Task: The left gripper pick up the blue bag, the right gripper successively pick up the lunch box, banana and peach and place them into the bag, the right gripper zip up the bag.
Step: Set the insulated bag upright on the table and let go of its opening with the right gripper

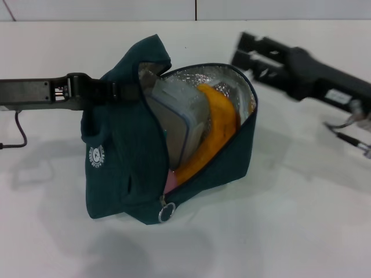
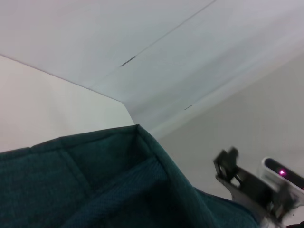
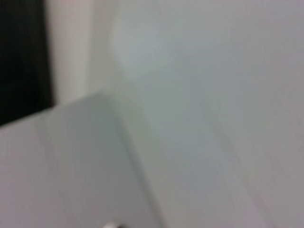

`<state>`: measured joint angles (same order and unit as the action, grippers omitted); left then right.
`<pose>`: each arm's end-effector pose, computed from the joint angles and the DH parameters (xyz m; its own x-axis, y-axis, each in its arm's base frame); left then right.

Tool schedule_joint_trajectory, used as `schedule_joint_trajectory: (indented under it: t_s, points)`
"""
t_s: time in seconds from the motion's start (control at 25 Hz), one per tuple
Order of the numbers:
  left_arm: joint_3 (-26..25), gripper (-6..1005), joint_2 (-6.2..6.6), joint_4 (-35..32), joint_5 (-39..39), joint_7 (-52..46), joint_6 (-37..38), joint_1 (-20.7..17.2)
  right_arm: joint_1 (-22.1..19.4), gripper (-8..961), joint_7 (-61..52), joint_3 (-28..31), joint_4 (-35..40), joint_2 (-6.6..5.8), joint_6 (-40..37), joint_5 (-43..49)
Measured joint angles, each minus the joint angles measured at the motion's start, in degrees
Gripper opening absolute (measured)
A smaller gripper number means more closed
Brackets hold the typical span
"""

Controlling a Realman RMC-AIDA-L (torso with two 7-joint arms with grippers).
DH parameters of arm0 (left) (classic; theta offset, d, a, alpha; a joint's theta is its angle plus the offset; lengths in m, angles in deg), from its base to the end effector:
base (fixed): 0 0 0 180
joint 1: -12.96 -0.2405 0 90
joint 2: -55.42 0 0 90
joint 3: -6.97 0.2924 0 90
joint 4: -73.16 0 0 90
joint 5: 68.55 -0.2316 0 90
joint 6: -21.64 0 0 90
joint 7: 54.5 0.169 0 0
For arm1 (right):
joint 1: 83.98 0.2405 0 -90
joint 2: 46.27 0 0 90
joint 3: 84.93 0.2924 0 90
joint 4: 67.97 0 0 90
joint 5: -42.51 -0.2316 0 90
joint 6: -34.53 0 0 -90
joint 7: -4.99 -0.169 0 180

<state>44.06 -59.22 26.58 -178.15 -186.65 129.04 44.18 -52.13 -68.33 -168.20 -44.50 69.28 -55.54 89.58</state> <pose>-0.2564 0.3636 0.0354 0.3146 0.8515 0.4194 0.7863 -0.4813 0.3873 0.2038 0.3749 -0.0473 0.3924 -0.2845 -0.8747 -0.4152 -0.9034 0.1075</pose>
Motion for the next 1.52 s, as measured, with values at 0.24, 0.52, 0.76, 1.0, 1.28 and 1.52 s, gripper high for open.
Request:
schedule_joint_trajectory:
  t_s: [0.24, 0.52, 0.76, 1.0, 1.28, 1.52]
  points:
    - [0.00, 46, 0.03, 0.00, 0.00, 0.02, 0.00, -0.10, -6.41, 706, -12.11, 8.86, -2.95, -1.03, 1.45, -0.75]
    - [0.00, 47, 0.00, 0.00, 0.00, 0.04, -0.01, 0.18, -6.93, 697, -22.25, 8.80, -7.76, -1.64, 4.93, 3.30]
    - [0.00, 47, -0.29, 0.00, 0.00, 0.01, -0.01, 0.26, -2.76, 693, -29.42, 7.77, -8.50, 0.28, 8.86, 13.02]
    - [0.00, 47, -0.37, 0.00, 0.00, 0.11, -0.01, 0.31, -0.03, 693, -31.56, 5.11, -9.37, 0.46, 8.36, 13.20]
    - [0.00, 47, -0.41, 0.00, 0.00, 0.13, -0.01, 0.33, -0.42, 694, -33.63, 5.36, -8.88, 0.42, 5.12, 12.89]
    - [0.03, 47, -0.48, 0.00, 0.00, 0.08, -0.01, 0.88, 0.24, 694, -34.56, 4.02, -8.90, 0.39, 7.35, 13.30]
